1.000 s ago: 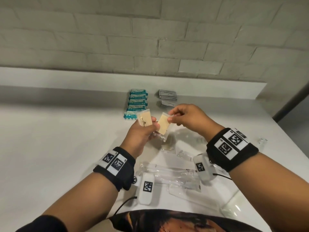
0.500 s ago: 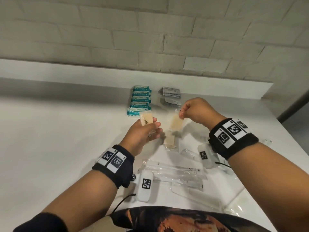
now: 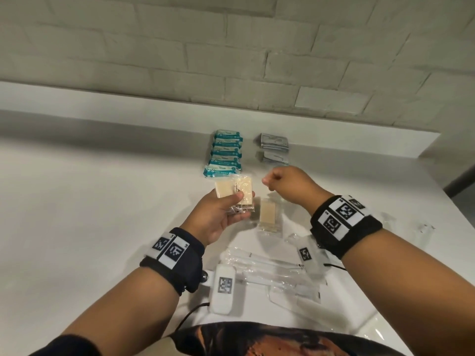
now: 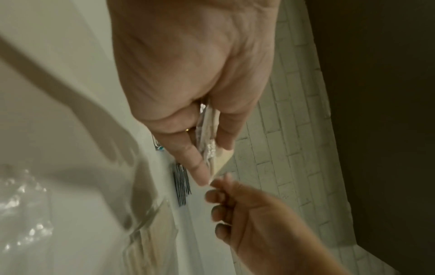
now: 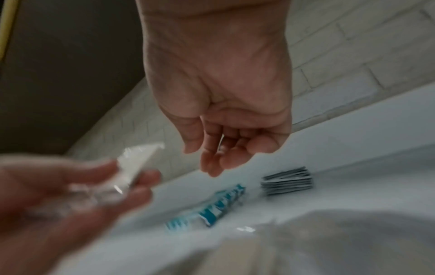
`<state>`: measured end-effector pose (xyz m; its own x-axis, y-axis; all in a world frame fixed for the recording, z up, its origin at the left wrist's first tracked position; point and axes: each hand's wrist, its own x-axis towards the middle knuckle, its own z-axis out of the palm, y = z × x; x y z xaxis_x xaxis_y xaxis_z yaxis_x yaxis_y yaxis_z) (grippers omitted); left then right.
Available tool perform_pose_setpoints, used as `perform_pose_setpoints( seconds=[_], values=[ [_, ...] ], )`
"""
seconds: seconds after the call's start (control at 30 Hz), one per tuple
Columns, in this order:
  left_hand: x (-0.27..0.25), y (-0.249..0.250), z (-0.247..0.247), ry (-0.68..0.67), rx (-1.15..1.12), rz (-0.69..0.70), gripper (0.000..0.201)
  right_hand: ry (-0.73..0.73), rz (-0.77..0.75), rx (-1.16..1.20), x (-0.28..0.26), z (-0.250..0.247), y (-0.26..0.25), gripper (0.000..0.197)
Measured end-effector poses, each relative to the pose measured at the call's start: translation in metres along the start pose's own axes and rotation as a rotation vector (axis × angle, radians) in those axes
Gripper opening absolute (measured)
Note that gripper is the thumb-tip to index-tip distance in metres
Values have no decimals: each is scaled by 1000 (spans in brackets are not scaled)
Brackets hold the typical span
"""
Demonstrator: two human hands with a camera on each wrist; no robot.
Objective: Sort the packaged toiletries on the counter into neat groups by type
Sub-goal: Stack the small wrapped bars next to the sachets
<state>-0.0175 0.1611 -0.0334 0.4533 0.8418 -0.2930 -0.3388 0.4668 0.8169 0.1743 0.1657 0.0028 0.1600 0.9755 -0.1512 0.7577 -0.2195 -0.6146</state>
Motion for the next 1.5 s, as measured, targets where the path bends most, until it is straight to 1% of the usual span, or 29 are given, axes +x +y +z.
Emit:
perform_pose_setpoints(
  seconds=[0.07,0.13,0.2,0.23,0.27,0.37,0.43,0.5,0.57,0.7,0.77,0.87,0.9,0.97,1.0,1.03,1.1,1.2,1.27,1.33,1.4,1.43,1.5],
  values=[
    [2,-2,4,1,15,27,27,-27,27,265,-11,-3,-12,24],
    [4,-4,10,-23,70,74,27,-97,29,407,-21,-1,-20,29],
    [5,-8,17,-77,146,107,27,-139,17,443,-27,5,-23,38],
    [5,-9,18,-91,168,112,27,-133,13,440,-29,8,-24,39],
    [4,-10,20,-99,174,110,24,-104,13,435,-30,10,-24,35],
    [3,-9,21,-102,162,113,16,-36,56,496,-28,7,-18,14],
    [5,-7,18,-55,132,114,13,-42,87,548,-27,3,-13,11],
    [8,-7,15,11,113,130,19,-37,79,565,-29,1,-10,9],
    [11,-8,14,61,122,147,24,-27,49,557,-32,1,-10,12],
    [12,-9,16,107,245,174,28,-2,14,491,-33,-3,-11,11],
    [11,-9,16,110,309,178,26,-5,-14,409,-31,-9,-14,14],
    [7,-9,17,98,321,158,23,-12,-51,205,-28,-17,-18,6],
    [6,-9,17,92,307,152,20,17,-52,112,-26,-20,-19,2],
    [4,-8,16,96,256,131,10,119,-37,-104,-21,-27,-18,7],
    [2,-7,15,102,224,113,4,141,-25,-140,-19,-31,-16,9],
    [1,-6,14,110,195,97,8,127,-14,-146,-18,-35,-16,11],
    [0,-4,12,106,128,56,29,62,10,-180,-15,-35,-13,16],
    [0,-1,8,57,-5,-16,63,-21,53,-217,-7,-22,-8,24],
    [0,1,5,31,-75,-51,78,-68,65,-265,0,-9,-3,29],
    [-1,2,4,12,-118,-88,82,-129,74,-330,4,1,1,30],
    [-2,4,4,-9,-132,-116,78,-144,76,-379,9,6,8,27],
    [-2,5,4,-16,-135,-125,76,-125,84,-400,9,7,11,26],
    [-2,7,3,-32,-143,-137,78,-31,79,-425,9,4,14,30]
  ],
)
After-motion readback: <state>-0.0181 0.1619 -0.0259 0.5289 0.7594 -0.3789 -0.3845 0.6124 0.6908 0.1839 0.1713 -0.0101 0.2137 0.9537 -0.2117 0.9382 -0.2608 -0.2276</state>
